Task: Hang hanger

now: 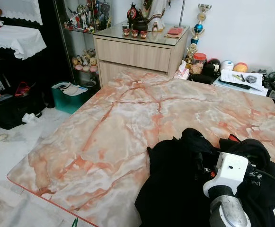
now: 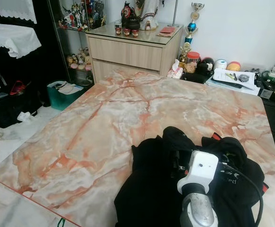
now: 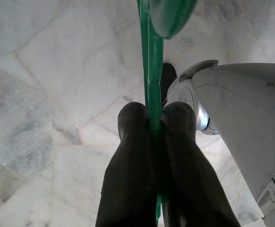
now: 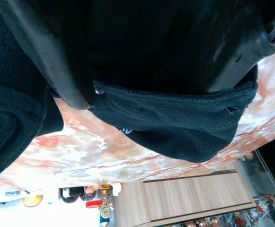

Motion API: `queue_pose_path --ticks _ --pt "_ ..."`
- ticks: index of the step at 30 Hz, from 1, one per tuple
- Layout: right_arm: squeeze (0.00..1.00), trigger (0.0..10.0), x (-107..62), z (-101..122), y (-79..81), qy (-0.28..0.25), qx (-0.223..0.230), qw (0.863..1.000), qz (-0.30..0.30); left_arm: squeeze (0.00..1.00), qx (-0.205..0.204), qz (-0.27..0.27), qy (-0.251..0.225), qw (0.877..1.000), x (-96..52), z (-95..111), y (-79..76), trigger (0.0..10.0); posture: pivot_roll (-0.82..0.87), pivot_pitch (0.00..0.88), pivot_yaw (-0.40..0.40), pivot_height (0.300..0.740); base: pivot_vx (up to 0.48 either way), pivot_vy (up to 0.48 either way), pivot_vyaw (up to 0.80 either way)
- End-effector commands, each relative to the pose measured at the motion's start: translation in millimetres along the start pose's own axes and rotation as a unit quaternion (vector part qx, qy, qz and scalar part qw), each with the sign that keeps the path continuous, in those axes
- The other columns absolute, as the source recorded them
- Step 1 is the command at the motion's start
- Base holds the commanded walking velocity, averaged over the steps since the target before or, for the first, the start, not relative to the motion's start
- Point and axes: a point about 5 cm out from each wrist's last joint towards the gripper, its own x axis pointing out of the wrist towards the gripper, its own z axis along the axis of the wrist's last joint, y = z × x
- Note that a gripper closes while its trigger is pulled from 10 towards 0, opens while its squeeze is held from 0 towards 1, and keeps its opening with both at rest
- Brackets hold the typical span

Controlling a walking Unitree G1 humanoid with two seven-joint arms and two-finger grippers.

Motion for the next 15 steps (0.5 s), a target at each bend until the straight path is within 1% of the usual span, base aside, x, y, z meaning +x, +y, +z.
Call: queue_pose_path --ticks 1,2,15 --pt "0.0 10.0 2.1 -0.8 0.2 0.0 -0.002 1.0 0.001 0.0 -0.003 0.0 0.0 1.0 0.1 -0.8 -0.6 10.0 0.13 0.0 -0.013 0.74 0.0 0.0 0.0" --pt "0.0 10.0 2.3 -0.9 0.0 0.001 -0.003 1.0 0.0 0.0 -0.003 0.0 0.0 1.0 0.1 -0.7 -0.7 10.0 0.13 0.0 -0.014 0.74 0.0 0.0 0.0" --pt "0.0 10.0 3.5 -2.7 -2.8 0.002 -0.007 1.0 -0.004 0.0 -0.003 0.0 0.001 1.0 0.1 -0.7 -0.7 10.0 0.13 0.0 -0.014 0.74 -0.25 0.0 0.0"
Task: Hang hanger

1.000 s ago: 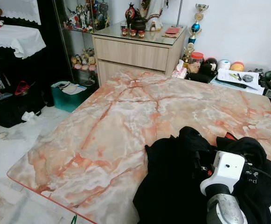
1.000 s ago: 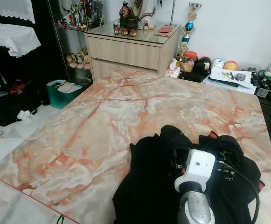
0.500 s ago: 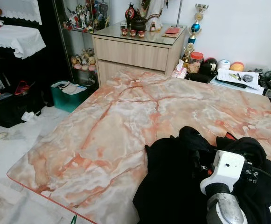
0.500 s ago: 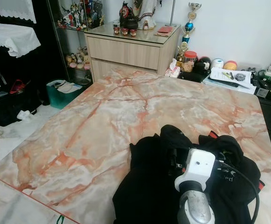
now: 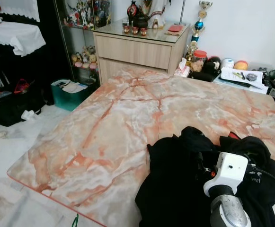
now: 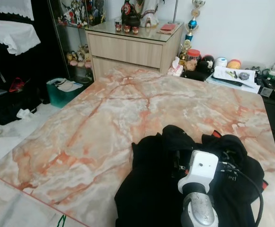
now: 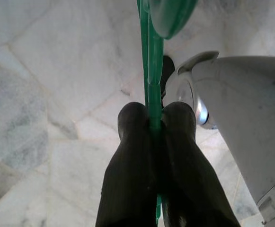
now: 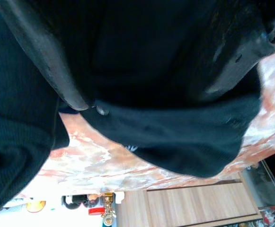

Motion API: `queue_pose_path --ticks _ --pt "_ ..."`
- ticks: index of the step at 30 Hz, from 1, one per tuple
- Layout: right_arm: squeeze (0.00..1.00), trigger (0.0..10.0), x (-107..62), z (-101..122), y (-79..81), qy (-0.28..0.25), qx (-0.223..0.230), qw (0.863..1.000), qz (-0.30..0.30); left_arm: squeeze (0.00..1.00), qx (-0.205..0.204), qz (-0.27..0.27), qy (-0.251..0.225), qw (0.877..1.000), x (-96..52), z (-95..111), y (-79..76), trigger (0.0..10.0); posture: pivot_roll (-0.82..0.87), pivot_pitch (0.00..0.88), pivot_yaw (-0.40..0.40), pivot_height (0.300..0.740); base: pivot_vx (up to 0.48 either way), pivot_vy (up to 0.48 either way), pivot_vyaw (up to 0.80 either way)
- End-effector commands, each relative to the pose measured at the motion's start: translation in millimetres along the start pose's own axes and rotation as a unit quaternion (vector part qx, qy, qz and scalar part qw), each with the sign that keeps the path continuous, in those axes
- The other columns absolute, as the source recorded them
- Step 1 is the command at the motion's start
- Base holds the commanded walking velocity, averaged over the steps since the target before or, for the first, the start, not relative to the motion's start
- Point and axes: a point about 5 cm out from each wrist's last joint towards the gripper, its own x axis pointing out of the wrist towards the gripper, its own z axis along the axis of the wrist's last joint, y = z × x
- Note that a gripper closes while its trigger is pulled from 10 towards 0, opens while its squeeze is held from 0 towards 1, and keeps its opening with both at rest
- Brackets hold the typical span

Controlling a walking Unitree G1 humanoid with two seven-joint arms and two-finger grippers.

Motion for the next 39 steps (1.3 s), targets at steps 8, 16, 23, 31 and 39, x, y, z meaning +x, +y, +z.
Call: queue_pose_path --ticks 8,16,23,31,39 --pt "0.0 10.0 1.3 -1.4 -0.7 0.001 -0.002 1.0 -0.002 0.0 -0.002 0.0 0.005 1.0 -0.5 -4.0 0.0 10.0 0.13 0.0 -0.012 0.74 -0.262 0.0 0.0" --pt "0.0 10.0 2.8 -2.6 -4.3 0.002 -0.003 1.0 -0.009 0.0 -0.002 0.0 0.005 1.0 -0.5 -4.0 -0.2 10.0 0.13 0.0 -0.015 0.74 -0.262 0.0 0.0" --pt "0.0 10.0 3.5 -4.5 -11.1 0.002 -0.007 1.0 -0.021 0.0 -0.003 -0.001 0.005 1.0 -0.3 -3.7 -0.8 10.0 0.13 0.0 -0.017 0.74 -0.261 0.0 0.0" --pt "0.0 10.0 3.7 -4.3 -15.2 0.0 -0.009 1.0 -0.029 0.0 -0.004 -0.001 0.004 1.0 -0.1 -3.6 -1.3 10.0 0.13 0.0 -0.02 0.74 -0.261 0.0 0.0" --pt "0.0 10.0 4.1 -4.5 -22.0 -0.004 -0.013 0.999 -0.043 0.0 -0.006 -0.002 0.004 1.0 0.0 -3.8 -2.0 10.0 0.13 0.0 -0.022 0.74 -0.272 0.0 0.0"
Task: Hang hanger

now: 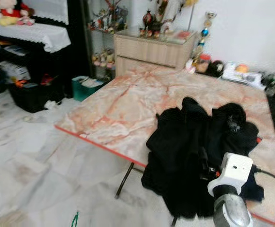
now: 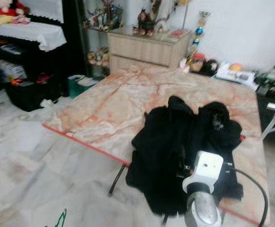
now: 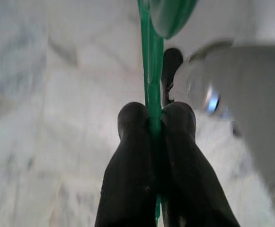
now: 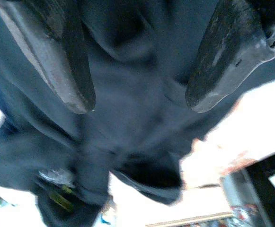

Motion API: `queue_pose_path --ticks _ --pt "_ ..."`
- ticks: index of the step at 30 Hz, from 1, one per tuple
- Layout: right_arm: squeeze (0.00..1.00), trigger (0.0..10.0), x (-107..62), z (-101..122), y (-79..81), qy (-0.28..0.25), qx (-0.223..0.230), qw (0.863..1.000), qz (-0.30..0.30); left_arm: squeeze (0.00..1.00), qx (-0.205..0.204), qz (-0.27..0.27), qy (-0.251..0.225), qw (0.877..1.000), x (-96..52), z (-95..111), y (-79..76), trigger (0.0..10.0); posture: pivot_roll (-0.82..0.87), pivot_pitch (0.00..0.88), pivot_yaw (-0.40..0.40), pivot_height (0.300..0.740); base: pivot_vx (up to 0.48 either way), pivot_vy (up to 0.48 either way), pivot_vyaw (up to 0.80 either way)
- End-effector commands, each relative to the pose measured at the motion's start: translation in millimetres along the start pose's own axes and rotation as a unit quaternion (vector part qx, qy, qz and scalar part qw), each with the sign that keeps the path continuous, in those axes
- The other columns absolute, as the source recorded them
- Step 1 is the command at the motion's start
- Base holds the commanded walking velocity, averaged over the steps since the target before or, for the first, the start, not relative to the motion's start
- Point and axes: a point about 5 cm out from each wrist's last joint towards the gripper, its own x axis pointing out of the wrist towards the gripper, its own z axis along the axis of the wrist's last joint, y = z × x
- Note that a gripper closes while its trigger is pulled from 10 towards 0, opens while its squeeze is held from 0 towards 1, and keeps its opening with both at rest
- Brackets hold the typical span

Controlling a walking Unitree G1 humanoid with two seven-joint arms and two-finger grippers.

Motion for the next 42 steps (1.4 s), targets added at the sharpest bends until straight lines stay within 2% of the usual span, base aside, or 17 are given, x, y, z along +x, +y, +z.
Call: queue_pose_path --ticks 1,6,13,18,21,26,29,30,32,34,35,39,41,42 --pt "0.0 10.0 0.5 0.0 0.2 -0.001 0.001 1.0 -0.003 0.0 0.003 0.006 -0.011 1.0 0.0 7.3 3.8 10.0 0.13 0.0 -0.023 0.74 -0.311 0.0 0.0" --pt "0.0 10.0 0.4 -1.1 -4.3 -0.001 0.0 1.0 -0.015 0.0 0.003 0.006 -0.011 1.0 0.0 7.4 3.7 10.0 0.13 0.0 -0.023 0.74 -0.296 0.0 0.0" --pt "0.0 10.0 -0.4 -8.5 -13.3 0.009 0.001 0.999 -0.031 0.0 0.006 0.008 -0.011 1.0 0.1 7.6 3.7 10.0 0.13 0.0 -0.025 0.74 0.0 0.0 0.0" --pt "0.0 10.0 -4.8 -32.1 -40.8 0.054 0.031 0.994 -0.091 0.0 0.003 0.007 -0.013 1.0 0.2 7.6 2.8 10.0 0.13 0.0 -0.027 0.74 0.0 0.0 0.0" --pt "0.0 10.0 -6.5 -43.3 -49.3 0.072 0.038 0.991 -0.104 0.0 0.002 0.007 -0.013 1.0 0.3 7.7 2.6 10.0 0.13 0.0 -0.027 0.74 0.0 0.0 0.0" --pt "0.0 10.0 -11.8 -78.0 -65.7 0.129 0.009 0.985 -0.116 0.0 -0.001 0.007 -0.015 1.0 0.5 8.4 2.0 10.0 0.13 0.0 -0.029 0.74 0.0 0.0 0.0" --pt "0.0 10.0 -15.9 -97.4 -68.0 0.166 0.007 0.98 -0.108 0.0 0.0 0.007 -0.015 1.0 0.5 8.6 1.9 10.0 0.13 0.0 -0.029 0.74 0.0 0.0 0.0" --pt "0.0 10.0 -20.0 -113.5 -67.5 0.196 0.008 0.975 -0.102 0.0 0.0 0.007 -0.016 1.0 0.6 9.0 1.7 10.0 0.14 0.0 -0.03 0.74 0.0 0.0 0.0" --pt "0.0 10.0 -24.3 -129.3 -64.7 0.228 0.01 0.97 -0.089 0.0 0.0 0.008 -0.017 1.0 0.7 9.4 1.6 10.0 0.14 0.0 -0.031 0.74 0.0 0.0 0.0" --pt "0.0 10.0 -31.2 -149.1 -61.8 0.273 0.002 0.959 -0.078 0.0 0.003 0.009 -0.018 1.0 0.7 9.9 1.8 10.0 0.14 0.0 -0.03 0.74 0.0 0.0 -0.36" --pt "0.0 10.0 -39.1 -163.8 -59.6 0.306 0.002 0.949 -0.073 0.0 0.004 0.012 -0.026 1.0 0.6 11.0 1.9 10.0 0.14 0.0 -0.031 0.74 0.0 0.0 -0.77" --pt "0.0 10.0 -46.8 -175.1 -57.8 0.331 -0.002 0.941 -0.068 0.0 0.001 0.014 -0.036 0.999 0.5 12.5 1.9 10.0 0.15 0.0 -0.03 0.74 0.0 0.0 -0.76" --pt "0.0 10.0 -60.2 -190.0 -57.3 0.371 -0.012 0.926 -0.067 0.0 0.004 0.018 -0.046 0.999 0.3 14.3 2.3 10.0 0.15 0.0 -0.029 0.74 0.0 -0.24 -0.76" --pt "0.0 10.0 -62.4 -192.2 -57.5 0.377 -0.014 0.924 -0.068 0.0 0.004 0.018 -0.047 0.999 0.2 14.4 2.3 10.0 0.15 0.0 -0.029 0.74 0.0 -0.48 -0.76"
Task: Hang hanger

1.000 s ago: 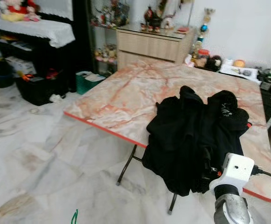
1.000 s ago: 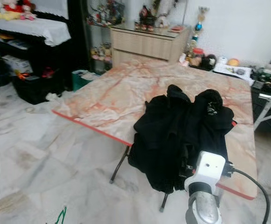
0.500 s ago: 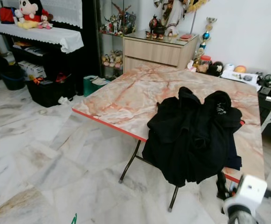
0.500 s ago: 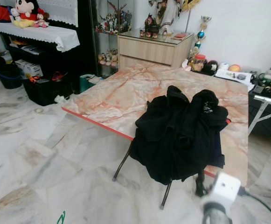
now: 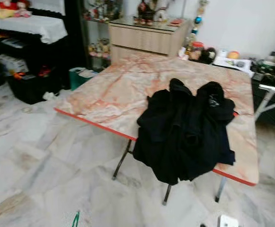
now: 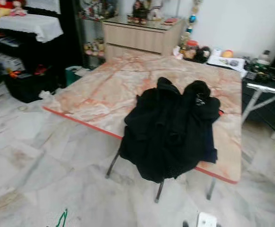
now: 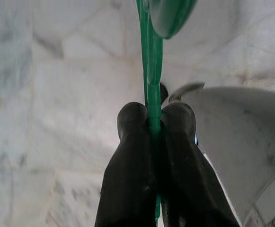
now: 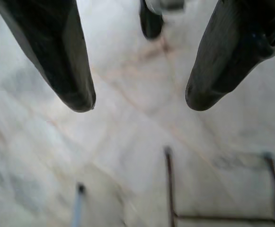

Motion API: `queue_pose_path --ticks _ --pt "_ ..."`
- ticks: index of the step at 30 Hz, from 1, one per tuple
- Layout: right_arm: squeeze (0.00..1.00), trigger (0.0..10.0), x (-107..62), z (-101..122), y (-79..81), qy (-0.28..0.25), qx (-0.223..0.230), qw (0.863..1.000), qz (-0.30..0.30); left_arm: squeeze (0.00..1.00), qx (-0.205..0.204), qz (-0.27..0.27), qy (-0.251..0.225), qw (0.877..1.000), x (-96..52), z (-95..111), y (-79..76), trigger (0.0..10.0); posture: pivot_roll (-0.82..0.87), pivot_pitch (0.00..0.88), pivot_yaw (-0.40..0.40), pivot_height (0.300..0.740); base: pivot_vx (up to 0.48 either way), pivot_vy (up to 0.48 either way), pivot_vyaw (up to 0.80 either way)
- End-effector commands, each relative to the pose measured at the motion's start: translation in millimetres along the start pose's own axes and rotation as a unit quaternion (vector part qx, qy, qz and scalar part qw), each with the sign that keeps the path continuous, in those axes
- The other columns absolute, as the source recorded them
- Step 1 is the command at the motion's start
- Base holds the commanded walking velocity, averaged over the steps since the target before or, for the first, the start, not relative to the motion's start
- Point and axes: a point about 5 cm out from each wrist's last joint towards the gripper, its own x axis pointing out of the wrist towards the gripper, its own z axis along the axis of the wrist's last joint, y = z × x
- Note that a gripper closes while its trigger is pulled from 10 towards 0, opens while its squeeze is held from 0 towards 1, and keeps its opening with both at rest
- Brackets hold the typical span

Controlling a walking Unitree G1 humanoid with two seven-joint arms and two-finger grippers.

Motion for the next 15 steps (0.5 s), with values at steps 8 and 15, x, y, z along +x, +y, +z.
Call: queue_pose_path --ticks 8,15 --pt "0.0 10.0 0.2 -26.2 -3.6 0.051 -0.011 0.999 -0.004 0.0 -0.031 -0.002 -0.016 0.999 -0.6 -0.5 -0.6 10.0 0.16 0.0 -0.025 0.74 0.0 -0.3 -0.74" --pt "0.0 10.0 -0.9 -31.8 -16.8 0.07 -0.011 0.997 -0.008 0.0 -0.027 -0.005 -0.017 0.999 -0.7 -0.5 -0.9 10.0 0.16 0.0 -0.025 0.74 0.0 0.0 -0.74"
